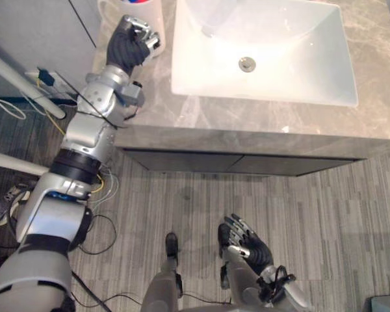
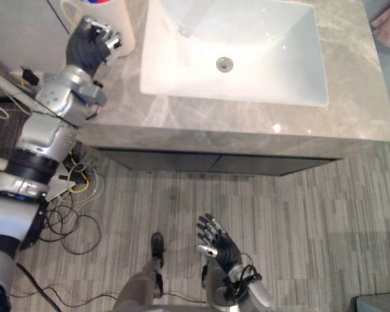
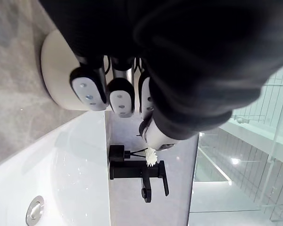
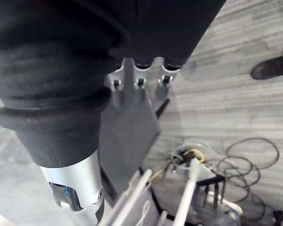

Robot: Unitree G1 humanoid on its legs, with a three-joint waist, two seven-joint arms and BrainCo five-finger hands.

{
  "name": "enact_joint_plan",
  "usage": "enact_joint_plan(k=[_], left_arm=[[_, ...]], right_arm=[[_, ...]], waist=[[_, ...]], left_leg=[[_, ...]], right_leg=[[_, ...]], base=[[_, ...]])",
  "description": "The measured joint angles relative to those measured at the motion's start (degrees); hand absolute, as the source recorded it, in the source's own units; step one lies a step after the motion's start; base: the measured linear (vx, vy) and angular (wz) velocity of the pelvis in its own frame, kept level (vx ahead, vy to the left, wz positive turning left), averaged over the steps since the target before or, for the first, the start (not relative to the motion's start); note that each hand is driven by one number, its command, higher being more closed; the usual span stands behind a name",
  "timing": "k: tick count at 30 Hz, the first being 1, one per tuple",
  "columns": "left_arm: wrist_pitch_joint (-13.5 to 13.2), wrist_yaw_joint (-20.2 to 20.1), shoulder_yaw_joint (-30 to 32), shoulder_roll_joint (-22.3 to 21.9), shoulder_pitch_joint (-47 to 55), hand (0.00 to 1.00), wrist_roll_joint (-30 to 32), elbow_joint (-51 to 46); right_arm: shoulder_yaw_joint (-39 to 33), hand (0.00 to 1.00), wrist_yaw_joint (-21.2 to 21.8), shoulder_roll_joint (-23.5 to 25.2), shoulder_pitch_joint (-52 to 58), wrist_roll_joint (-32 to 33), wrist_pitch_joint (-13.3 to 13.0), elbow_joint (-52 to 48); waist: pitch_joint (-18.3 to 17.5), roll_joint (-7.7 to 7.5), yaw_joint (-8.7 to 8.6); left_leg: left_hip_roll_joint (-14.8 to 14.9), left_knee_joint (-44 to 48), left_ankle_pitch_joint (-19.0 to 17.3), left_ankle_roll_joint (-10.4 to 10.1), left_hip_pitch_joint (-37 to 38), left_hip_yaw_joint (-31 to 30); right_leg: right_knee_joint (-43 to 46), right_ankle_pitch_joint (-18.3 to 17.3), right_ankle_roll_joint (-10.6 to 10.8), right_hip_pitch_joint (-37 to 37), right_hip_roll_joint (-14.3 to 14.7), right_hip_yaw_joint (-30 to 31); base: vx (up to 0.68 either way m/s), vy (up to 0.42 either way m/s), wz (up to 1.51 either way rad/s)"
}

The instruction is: Organize washtable

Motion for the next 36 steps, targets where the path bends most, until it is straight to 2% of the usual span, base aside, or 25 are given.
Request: enact_joint_plan(k=[8, 16, 27, 36], left_arm=[[0.0, 0.3, 0.0, 0.0, -0.1, 1.00, 0.0, 2.1], [0.0, 1.2, -0.1, 0.4, -4.0, 1.00, 0.0, 4.5], [0.0, 1.4, -0.1, 0.5, -4.8, 1.00, -0.1, 5.7], [-0.1, 1.5, -0.8, 0.8, -12.3, 1.00, -0.1, 8.4]], right_arm=[[0.0, 0.00, -0.6, 0.0, 0.0, 0.0, -0.2, 0.0], [0.0, 0.00, -1.1, 0.0, 0.0, 0.0, -0.4, 0.0], [0.1, 0.00, -1.1, 0.0, 0.0, 0.0, -0.5, 0.0], [0.1, 0.00, -1.1, 0.0, 0.0, 0.1, -0.8, -0.1]], waist=[[0.1, -0.14, -0.01], [1.2, -2.35, -1.34], [2.5, -2.83, -1.31], [4.5, -3.25, -1.45]], left_leg=[[0.0, 0.0, 0.0, 0.0, -0.6, 0.0], [0.1, 0.0, 0.0, 0.0, -0.8, 0.1], [0.1, 0.0, 0.0, 0.0, -1.0, 0.1], [0.1, 0.0, 0.0, 0.0, -1.8, 0.1]], right_leg=[[0.0, 0.2, 0.0, -0.7, 0.0, 0.2], [0.0, 0.3, 0.0, -0.9, -0.1, 0.3], [0.0, 0.3, -0.1, -1.2, -0.1, 0.4], [0.0, 0.4, -0.2, -1.9, -0.1, 0.4]], base=[[0.00, 0.000, 0.00], [0.00, 0.000, 0.00], [0.00, 0.000, 0.00], [0.00, 0.000, 0.00]])
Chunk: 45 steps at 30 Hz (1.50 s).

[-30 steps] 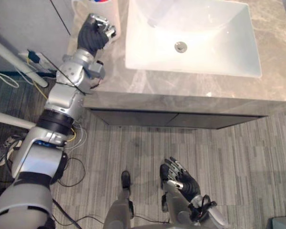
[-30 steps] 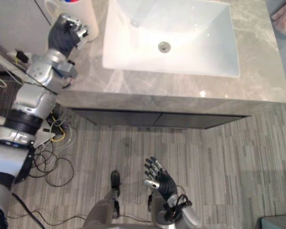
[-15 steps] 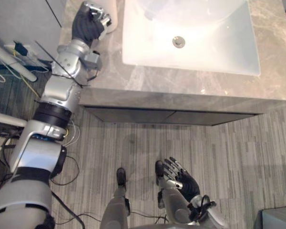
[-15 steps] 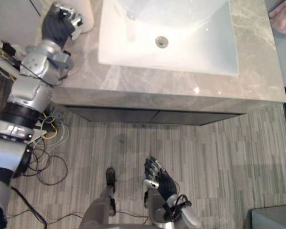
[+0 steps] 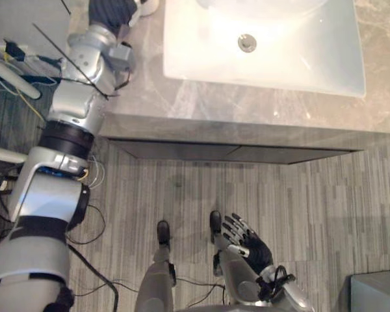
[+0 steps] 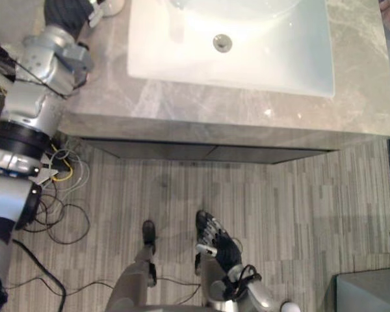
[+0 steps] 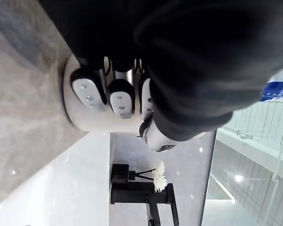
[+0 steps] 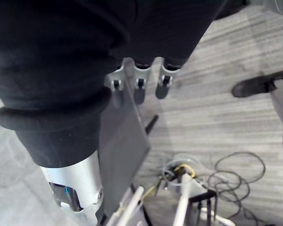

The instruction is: Organize washtable

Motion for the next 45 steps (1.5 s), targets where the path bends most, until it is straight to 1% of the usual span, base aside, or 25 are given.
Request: enact_joint_plan(k=[8, 11, 13, 18, 19, 24, 28, 40, 44, 45], left_arm=[[0.0, 0.0, -0.8, 0.5, -1.2, 1.00, 0.0, 2.7], [0.0, 0.0, -1.7, 1.9, -3.4, 1.00, 0.0, 2.9], [0.0, 0.0, -1.7, 2.2, -3.8, 1.00, 0.0, 2.9], [-0.1, 0.0, -2.4, 2.4, -6.0, 1.00, 0.0, 5.0], [-0.1, 0.0, -2.4, 2.5, -6.1, 1.00, 0.0, 5.4], [-0.2, 0.1, -3.7, 2.5, -7.6, 1.00, 0.0, 7.4], [-0.3, 0.9, -3.8, 2.6, -10.2, 1.00, -0.2, 9.0], [-0.6, 0.9, -3.7, 2.6, -10.2, 1.00, -0.4, 9.1], [-0.7, 0.9, -2.6, 2.5, -6.7, 1.00, -0.4, 6.7], [-0.8, 0.8, -1.2, 2.5, -4.6, 1.00, -0.4, 4.8]], right_arm=[[0.0, 0.00, 0.0, 0.0, 0.0, 0.0, -0.2, 0.0], [0.0, 0.00, 0.0, 0.0, 0.0, 0.0, -0.2, 0.0], [0.1, 0.00, 0.0, 0.0, 0.0, 0.0, -0.2, 0.0], [0.1, 0.00, 0.1, 0.0, 0.0, 0.0, -0.3, 0.0], [0.1, 0.00, 0.1, 0.0, 0.0, 0.1, -0.3, 0.0], [0.1, 0.00, 0.1, 0.0, 0.0, 0.2, -0.3, -0.1], [0.0, 0.00, 0.1, -0.4, 0.0, 1.1, -0.3, -1.6], [0.0, 0.00, 0.1, -1.1, 0.0, 1.2, -0.3, -1.8], [-0.1, 0.00, 0.1, -1.1, 0.0, 1.2, -0.3, -1.9], [-0.1, 0.00, 0.1, -1.1, 0.0, 1.2, -0.3, -1.9]], waist=[[0.7, -0.16, -0.02], [1.9, -0.28, -0.03], [2.0, -0.29, -0.05], [2.3, -0.47, -0.76], [2.3, -0.47, -1.28], [2.6, -0.43, -1.43], [4.0, -0.40, -1.40], [4.0, -0.38, -1.46], [4.0, -0.34, -1.27], [4.0, -0.34, -1.28]], left_leg=[[0.1, 0.0, 0.0, 0.0, 0.0, 0.2], [0.0, 0.0, 0.0, 0.0, -0.1, 0.3], [0.0, 0.0, 0.0, 0.0, -0.5, 0.5], [0.0, 0.0, 0.0, 0.0, -0.8, 0.5], [0.0, 0.0, 0.0, 0.0, -0.8, 0.4], [0.1, 0.2, 0.0, 0.1, -0.8, 0.5], [0.1, 1.2, -0.2, 0.2, -1.7, 0.5], [0.1, 1.3, -0.2, 0.2, -1.7, 0.6], [0.1, 1.3, -0.2, 0.2, -0.6, 0.6], [0.1, 1.3, -0.2, 0.2, -0.3, 0.6]], right_leg=[[0.0, 0.0, 0.0, -0.1, 0.0, 0.2], [0.0, 0.0, 0.0, -0.3, 0.0, 0.4], [0.0, 0.1, -0.1, -0.8, 0.0, 0.6], [0.0, 0.2, -0.2, -0.9, 0.1, 0.5], [0.0, 0.2, -0.2, -0.9, 0.0, 0.5], [0.0, 0.5, -0.6, -1.0, -0.1, 0.7], [0.0, 0.5, -0.6, -1.4, 0.0, 0.7], [0.0, 0.6, -0.7, -1.4, 0.0, 0.7], [0.0, 0.6, -0.7, -0.2, 0.0, 0.7], [0.0, 0.6, -0.7, 0.0, 0.0, 0.7]], base=[[0.00, 0.000, 0.00], [-0.01, -0.001, -0.02], [0.00, -0.007, -0.05], [0.00, 0.000, 0.00], [0.00, 0.000, 0.00], [0.00, 0.000, 0.00], [-0.02, -0.004, 0.00], [0.00, -0.002, -0.01], [0.00, 0.000, 0.00], [0.00, 0.000, 0.00]])
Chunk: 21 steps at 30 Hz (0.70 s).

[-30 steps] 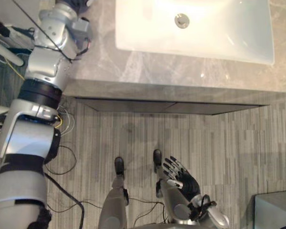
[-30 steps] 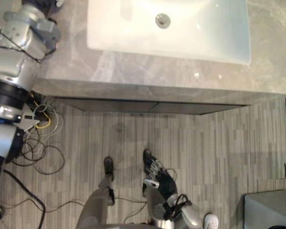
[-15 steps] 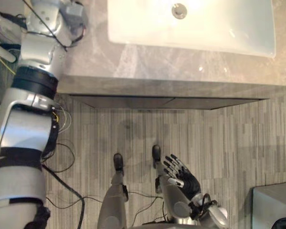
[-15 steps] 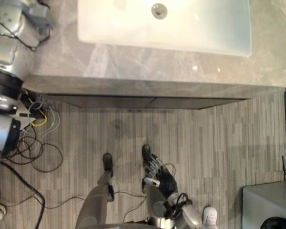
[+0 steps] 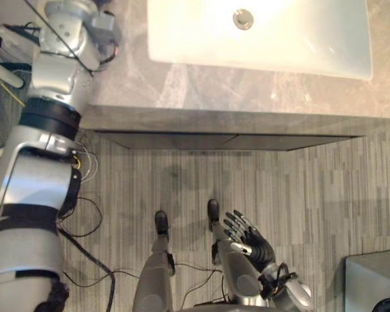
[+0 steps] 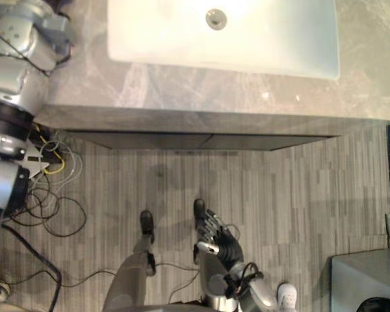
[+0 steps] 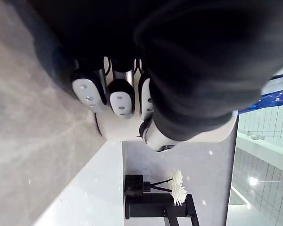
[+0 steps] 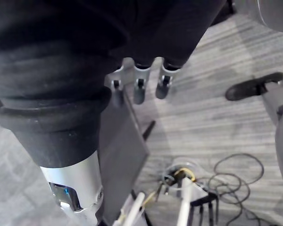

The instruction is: Organize washtable

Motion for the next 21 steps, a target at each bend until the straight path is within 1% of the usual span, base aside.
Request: enact_joint_plan(k=[3, 5, 7, 9, 10, 11, 13, 14, 16, 17, 19, 20, 21], left_arm=[[0.0, -0.1, 2.8, 0.0, 6.2, 1.00, 0.0, -5.5], [0.0, -0.4, 4.4, -0.3, 11.9, 1.00, 0.0, -9.9], [0.0, -1.2, 5.5, -1.3, 16.2, 1.00, -0.2, -12.5], [0.0, -1.3, 7.6, -2.4, 22.6, 1.00, -0.7, -15.6], [0.1, -1.4, 8.1, -2.7, 24.3, 1.00, -0.8, -16.3], [0.2, -1.4, 8.9, -3.4, 27.7, 1.00, -1.0, -17.2], [0.3, -1.5, 9.4, -3.7, 33.5, 1.00, -1.4, -20.0], [0.5, -2.2, 11.2, -4.6, 37.0, 1.00, -1.8, -22.5], [0.3, -2.5, 15.2, -5.8, 43.9, 1.00, -2.4, -27.0], [0.3, -2.5, 16.4, -5.9, 46.2, 1.00, -2.8, -28.1], [0.2, -2.6, 22.0, -8.2, 54.8, 1.00, -3.4, -31.6], [0.1, -2.7, 23.3, -9.0, 57.2, 1.00, -3.8, -32.5], [0.0, -2.8, 25.7, -10.6, 61.8, 1.00, -4.2, -34.5]], right_arm=[[-0.1, 0.00, -0.1, 0.0, 0.0, 0.0, 0.0, 0.0], [-0.2, 0.00, -0.1, 0.0, -0.1, 0.0, 0.1, 0.1], [-0.6, 0.00, -0.1, -0.1, -0.1, 0.0, 0.1, 0.1], [-1.2, 0.00, -0.1, -0.1, -0.3, -0.1, 0.1, 0.4], [-1.5, 0.00, -0.1, -0.1, -0.3, -0.1, 0.1, 0.5], [-1.8, 0.00, -0.2, -0.1, -0.4, -0.2, 0.1, 0.6], [-3.2, 0.00, -0.2, -0.1, -0.4, -0.2, 0.1, 1.0], [-4.1, 0.00, -0.2, -0.1, -0.5, -0.4, 0.1, 1.7], [-5.4, 0.00, -0.3, -0.1, -0.9, -1.0, 0.2, 3.4], [-6.0, 0.00, -0.3, 0.0, -1.1, -1.5, 0.2, 3.9], [-9.7, 0.00, -0.6, 0.1, -1.8, -2.5, 0.1, 6.7], [-10.9, 0.00, -0.8, 0.2, -2.0, -2.6, 0.1, 7.8], [-13.2, 0.00, -1.5, 0.4, -2.5, -3.0, 0.1, 10.0]], waist=[[-0.3, 0.52, 0.20], [-0.8, 1.36, 0.58], [-1.6, 2.35, 1.49], [-2.6, 3.34, 1.84], [-3.2, 3.62, 1.92], [-4.6, 3.95, 2.15], [-6.2, 4.43, 2.87], [-6.9, 4.83, 2.97], [-9.3, 5.25, 3.22], [-9.9, 5.30, 3.38], [-11.7, 5.80, 4.02], [-12.4, 5.92, 4.33], [-13.6, 6.13, 4.72]], left_leg=[[0.0, 0.0, 0.0, 0.0, 0.7, -0.1], [0.0, 0.0, 0.0, 0.0, 1.4, -0.1], [-0.1, 0.0, 0.0, 0.0, 1.9, -0.1], [-0.1, -0.4, 0.0, 0.0, 3.3, -0.2], [-0.1, -0.4, 0.0, 0.0, 3.6, -0.2], [-0.1, -0.7, 0.0, 0.0, 4.3, -0.3], [-0.1, -1.5, 0.0, 0.0, 6.0, -0.5], [-0.1, -1.8, 0.0, 0.0, 7.0, -1.2], [-0.1, -2.5, 0.0, 0.0, 7.9, -1.7], [-0.1, -2.6, 0.0, 0.0, 8.2, -1.8], [-0.1, -3.2, 0.0, 0.0, 10.4, -2.4], [-0.1, -3.5, 0.0, 0.0, 10.9, -2.5], [-0.1, -3.5, 0.0, 0.0, 11.4, -2.8]], right_leg=[[0.0, 0.0, 0.0, 0.8, 0.0, 0.0], [0.0, 0.0, 0.0, 1.5, 0.1, -0.1], [0.0, 0.0, 0.0, 2.0, 0.1, -0.1], [0.0, -0.2, 0.2, 3.4, 0.2, -0.4], [0.0, -0.3, 0.3, 3.7, 0.3, -0.5], [0.0, -0.5, 0.5, 4.2, 0.3, -0.8], [0.0, -0.9, 0.9, 5.6, 0.3, -1.0], [0.0, -1.3, 0.9, 6.8, 0.3, -1.6], [0.1, -1.7, 1.0, 7.6, 0.4, -1.9], [0.1, -1.9, 1.1, 7.9, 0.4, -2.0], [0.2, -2.7, 1.4, 10.1, 0.1, -3.0], [0.3, -2.9, 1.4, 10.5, 0.1, -3.1], [0.3, -3.3, 1.5, 11.3, 0.0, -3.2]], base=[[0.00, 0.000, 0.00], [0.00, 0.000, 0.00], [0.00, 0.000, 0.00], [0.00, -0.003, 0.02], [0.00, 0.000, 0.00], [0.00, 0.000, 0.00], [0.01, -0.005, 0.07], [0.02, -0.007, 0.20], [0.03, -0.002, 0.16], [0.04, -0.003, 0.09], [0.06, -0.006, 0.14], [0.05, -0.003, 0.20], [0.06, 0.002, 0.21]])
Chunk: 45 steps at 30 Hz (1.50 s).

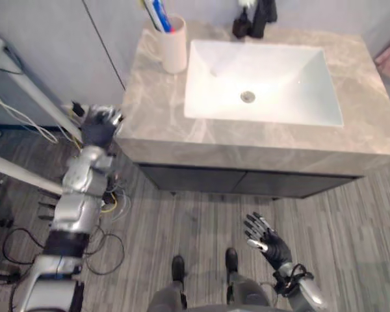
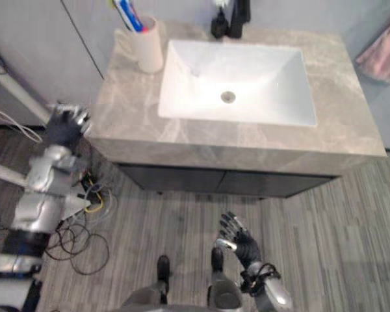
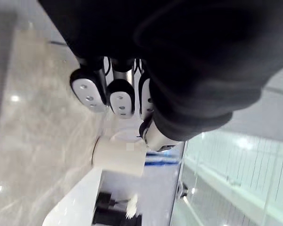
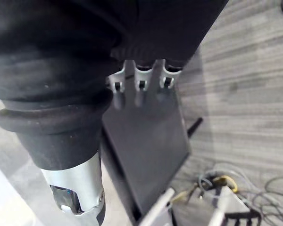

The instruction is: Organize washtable

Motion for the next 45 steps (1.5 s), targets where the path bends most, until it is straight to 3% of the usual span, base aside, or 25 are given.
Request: enact_joint_plan(k=[2, 3, 4, 8, 12, 17, 22, 27, 30, 34, 36, 43, 45], left_arm=[[0.0, -1.0, 3.6, -3.1, 7.5, 1.00, 0.0, -3.3], [-0.1, -1.2, 5.2, -6.4, 12.0, 1.00, 0.1, -5.2], [-0.2, -1.7, 6.1, -9.7, 16.7, 0.00, 0.1, -6.8], [0.0, -2.5, 6.1, -16.2, 27.6, 0.00, 0.3, -6.6], [0.0, -5.8, 6.0, -21.5, 33.6, 0.00, 2.7, 1.6], [0.1, -7.3, 7.0, -28.7, 36.4, 0.00, 11.6, 22.2], [-0.1, -3.9, 14.1, -32.8, 33.0, 0.00, 22.2, 45.5], [0.6, 1.7, 21.7, -32.1, 31.4, 0.00, 31.1, 56.2], [2.1, 3.0, 21.8, -30.9, 30.8, 0.00, 35.4, 58.5], [2.9, 2.8, 20.1, -29.5, 29.6, 0.00, 39.7, 59.6], [3.2, 2.7, 16.4, -27.9, 28.9, 0.00, 41.9, 60.3], [3.9, 2.8, 11.9, -25.7, 27.3, 0.00, 41.8, 62.4], [4.0, 2.5, 11.9, -25.7, 27.3, 0.00, 41.7, 62.4]], right_arm=[[-3.8, 0.00, -0.9, 0.9, -0.9, -1.5, -0.1, 3.2], [-6.2, 0.00, -1.5, 1.6, -1.0, -2.5, -0.3, 5.2], [-8.6, 0.00, -2.0, 2.2, -1.3, -4.0, -0.5, 7.9], [-13.9, 0.00, -4.2, 3.3, -3.0, -6.3, -1.1, 16.3], [-18.6, 0.00, -5.9, 4.1, -2.1, -8.1, -1.7, 23.3], [-19.7, 0.00, -6.3, 6.0, 0.6, -8.5, -2.2, 29.4], [-20.7, 0.00, -8.9, 10.0, 0.9, -10.8, -3.0, 39.2], [-25.0, 0.00, -11.2, 11.2, 0.5, -12.1, -3.2, 49.4], [-25.8, 0.00, -11.3, 11.2, -0.3, -12.8, -3.2, 52.8], [-25.5, 0.00, -11.2, 11.0, -1.5, -13.0, -3.1, 55.5], [-24.3, 0.00, -11.2, 10.2, -2.5, -13.1, -2.7, 57.5], [-23.9, 0.00, -11.3, 9.7, -4.9, -13.1, -1.9, 60.9], [-23.9, 0.00, -11.3, 9.5, -5.7, -12.9, -1.9, 61.7]], waist=[[-1.5, 0.05, 0.34], [-2.2, 0.04, 1.30], [-2.8, 0.08, 1.87], [-4.5, 0.65, 2.54], [-6.1, 1.90, 2.84], [-7.1, 1.84, 3.06], [-8.2, 0.37, 3.15], [-8.2, 0.32, 3.08], [-8.2, 0.15, 3.11], [-8.0, -0.14, 3.09], [-7.9, -0.47, 3.02], [-7.3, -1.43, 3.04], [-7.2, -1.57, 3.04]], left_leg=[[0.0, 0.0, -0.2, 0.0, 0.9, -0.3], [0.0, 0.0, -0.3, -0.1, 1.7, -0.3], [0.0, 0.0, -0.5, -0.1, 2.5, -0.5], [0.0, 0.1, -0.5, -0.1, 3.9, -1.0], [0.1, 0.2, -0.7, -0.4, 5.5, -1.7], [0.3, -0.4, -0.9, -0.1, 6.9, -1.3], [0.6, -0.5, -0.9, -0.1, 7.3, -0.3], [0.9, -0.6, -1.2, -0.1, 9.9, -0.3], [0.9, -0.6, -1.2, -0.2, 9.9, -0.4], [1.0, -0.6, -1.3, -0.3, 10.3, -0.7], [1.0, -0.6, -1.4, -0.4, 10.4, -0.8], [0.9, -0.6, -1.9, -0.4, 10.7, -1.0], [0.1, -0.5, -2.3, 0.1, 10.7, -2.2]], right_leg=[[0.2, -0.5, 0.1, 1.1, -0.1, -0.6], [0.3, -0.8, 0.1, 2.0, -0.1, -0.9], [0.4, -1.2, 0.0, 2.9, -0.1, -1.4], [1.6, -2.1, 0.1, 4.2, 0.0, -1.9], [2.2, -3.0, -0.4, 5.9, 0.1, -3.1], [3.4, -4.0, 0.4, 6.9, 0.1, -3.2], [3.9, -4.0, 0.4, 7.1, 0.1, -3.1], [2.8, -4.0, 0.4, 9.8, 0.1, -3.1], [2.3, -4.0, 0.4, 10.0, 0.1, -3.2], [1.6, -4.0, 0.4, 11.0, 0.2, -3.2], [1.2, -4.0, 0.5, 11.4, 0.2, -3.7], [0.6, -4.1, 0.6, 11.9, 0.1, -4.1], [2.7, -5.8, 1.6, 11.9, -0.7, -5.1]], base=[[0.06, 0.002, 0.19], [0.03, 0.000, 0.14], [0.01, 0.001, 0.16], [-0.03, 0.002, 0.10], [-0.06, -0.007, 0.08], [-0.09, -0.004, 0.02], [-0.03, 0.002, 0.00], [0.00, 0.000, 0.00], [0.00, 0.000, 0.00], [0.00, -0.004, 0.04], [0.01, -0.005, 0.04], [0.01, -0.002, 0.02], [0.06, 0.028, 0.23]])
